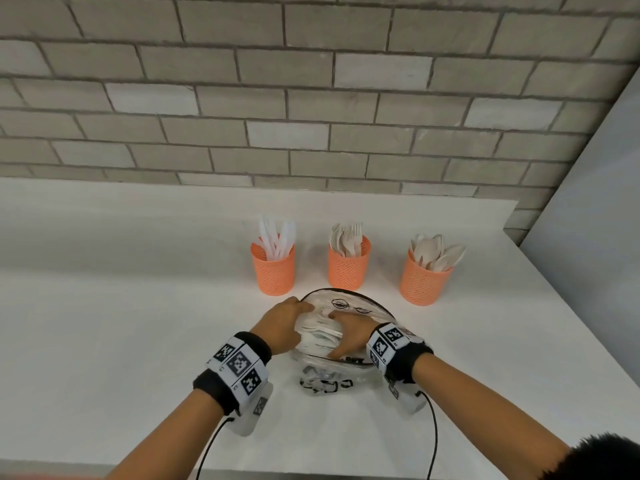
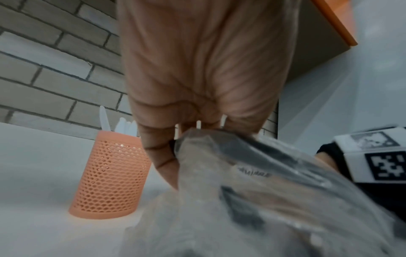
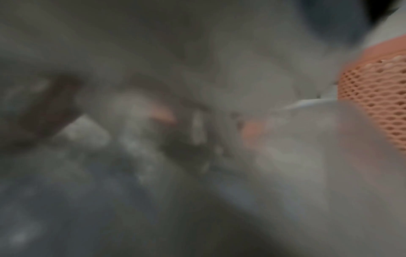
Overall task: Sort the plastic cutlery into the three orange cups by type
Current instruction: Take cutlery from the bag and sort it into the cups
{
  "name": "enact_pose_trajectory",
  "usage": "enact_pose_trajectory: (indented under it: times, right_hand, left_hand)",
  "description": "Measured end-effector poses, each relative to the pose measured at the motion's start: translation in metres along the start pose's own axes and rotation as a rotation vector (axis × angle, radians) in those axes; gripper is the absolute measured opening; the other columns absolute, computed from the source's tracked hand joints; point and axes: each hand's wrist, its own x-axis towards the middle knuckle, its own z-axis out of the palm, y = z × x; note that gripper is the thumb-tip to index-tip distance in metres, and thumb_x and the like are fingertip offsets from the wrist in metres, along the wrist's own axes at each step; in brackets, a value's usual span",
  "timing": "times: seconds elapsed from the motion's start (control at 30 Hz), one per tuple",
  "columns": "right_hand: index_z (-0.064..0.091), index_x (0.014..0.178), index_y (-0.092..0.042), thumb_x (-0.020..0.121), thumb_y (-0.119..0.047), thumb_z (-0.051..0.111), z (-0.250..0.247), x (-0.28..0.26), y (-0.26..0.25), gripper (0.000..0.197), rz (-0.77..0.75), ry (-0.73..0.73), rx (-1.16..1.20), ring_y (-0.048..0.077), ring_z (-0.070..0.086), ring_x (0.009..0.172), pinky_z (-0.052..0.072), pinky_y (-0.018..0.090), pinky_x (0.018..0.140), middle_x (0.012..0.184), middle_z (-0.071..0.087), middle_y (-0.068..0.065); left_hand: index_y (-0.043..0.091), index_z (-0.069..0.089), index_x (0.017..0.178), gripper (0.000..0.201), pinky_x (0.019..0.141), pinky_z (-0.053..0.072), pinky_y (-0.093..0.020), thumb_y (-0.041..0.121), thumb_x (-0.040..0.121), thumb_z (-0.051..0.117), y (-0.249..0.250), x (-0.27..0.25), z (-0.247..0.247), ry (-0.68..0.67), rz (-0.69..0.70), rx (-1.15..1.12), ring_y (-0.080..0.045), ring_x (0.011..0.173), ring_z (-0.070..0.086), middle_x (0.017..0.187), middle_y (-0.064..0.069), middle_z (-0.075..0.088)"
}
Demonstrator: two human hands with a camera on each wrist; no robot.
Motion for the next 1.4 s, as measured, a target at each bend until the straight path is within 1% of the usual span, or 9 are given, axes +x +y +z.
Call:
enact_pose_trajectory:
  times: [0.13,0.3,0.67,0.77,0.87,0.93,1.07,1.2,1.4]
  right_hand:
    - [0.039,0.137,-0.014,0.073,-0.044,0.074,0.001,0.002,-0.002,0.079,0.092,-0.005,0.091,0.021,0.045,0.127,0.036,0.028,0.104,0.144,0.043,0.004]
    - [0.016,0.148,-0.016,0.069,-0.050,0.075,-0.001,0.000,-0.002,0.105,0.092,-0.031,0.285,0.021,0.024,0.142,0.019,0.033,0.117,0.155,0.022,0.000]
    - [0.019,0.148,-0.014,0.070,-0.051,0.074,-0.005,0.001,-0.009,0.101,0.145,-0.058,0.151,0.022,0.020,0.143,0.018,0.036,0.118,0.157,0.018,0.003]
    - [0.027,0.145,-0.016,0.065,-0.052,0.076,-0.003,-0.003,-0.013,0.101,0.127,-0.079,0.154,0.023,0.027,0.140,0.022,0.037,0.117,0.153,0.027,0.003]
    - [0.049,0.131,-0.015,0.048,-0.060,0.079,0.000,0.005,-0.009,0.100,0.088,-0.064,0.216,0.025,0.048,0.123,0.035,0.034,0.108,0.136,0.053,0.008]
    - [0.047,0.132,-0.015,0.038,-0.072,0.077,-0.005,-0.001,-0.009,0.114,0.058,-0.080,0.237,0.024,0.047,0.124,0.033,0.033,0.109,0.136,0.052,0.005]
    - [0.023,0.146,-0.012,0.079,-0.043,0.069,-0.009,-0.012,-0.004,0.087,0.091,-0.063,0.275,0.022,0.029,0.139,0.021,0.029,0.114,0.151,0.031,0.005]
    - [0.043,0.135,-0.018,0.071,-0.047,0.074,-0.004,-0.015,-0.013,0.077,0.067,0.000,0.301,0.023,0.047,0.126,0.034,0.033,0.110,0.135,0.052,0.003]
    - [0.046,0.129,-0.015,0.074,-0.044,0.071,0.003,-0.010,-0.008,0.067,0.049,0.053,0.294,0.020,0.055,0.110,0.042,0.029,0.096,0.128,0.057,0.005]
  left_hand:
    - [0.014,0.038,0.140,0.061,0.099,0.033,-0.024,-0.002,0.082,0.050,-0.004,-0.001,-0.005,0.012,0.042,-0.020,-0.024,0.125,0.043,0.133,-0.009,0.044]
    - [0.015,0.040,0.139,0.061,0.097,0.035,-0.023,0.000,0.081,0.054,-0.013,-0.002,-0.016,0.022,0.077,-0.056,-0.023,0.121,0.045,0.130,-0.008,0.046]
    - [0.015,0.042,0.138,0.058,0.092,0.035,-0.021,0.002,0.083,0.054,-0.011,0.000,-0.019,-0.007,0.088,-0.026,-0.023,0.118,0.046,0.129,-0.008,0.046]
    - [0.016,0.043,0.138,0.057,0.095,0.035,-0.023,0.002,0.083,0.054,-0.014,0.001,-0.019,-0.014,0.066,-0.019,-0.022,0.119,0.045,0.130,-0.007,0.045]
    - [0.017,0.042,0.138,0.058,0.098,0.036,-0.024,0.001,0.083,0.052,-0.015,0.002,-0.018,0.008,0.044,0.011,-0.022,0.122,0.045,0.132,-0.007,0.045]
    - [0.019,0.043,0.137,0.057,0.100,0.038,-0.026,0.000,0.083,0.050,-0.015,0.002,-0.017,0.035,0.034,0.033,-0.022,0.124,0.044,0.133,-0.007,0.045]
    - [0.023,0.048,0.132,0.054,0.098,0.040,-0.027,0.004,0.083,0.052,-0.016,0.003,-0.017,0.085,-0.011,0.031,-0.023,0.121,0.048,0.133,-0.007,0.048]
    - [0.023,0.057,0.124,0.046,0.092,0.042,-0.027,0.004,0.083,0.052,-0.015,0.005,-0.020,0.178,-0.051,-0.022,-0.025,0.114,0.054,0.130,-0.006,0.053]
    - [0.018,0.063,0.117,0.038,0.089,0.043,-0.028,0.002,0.087,0.045,-0.014,0.007,-0.019,0.294,-0.055,-0.054,-0.026,0.110,0.056,0.123,-0.010,0.057]
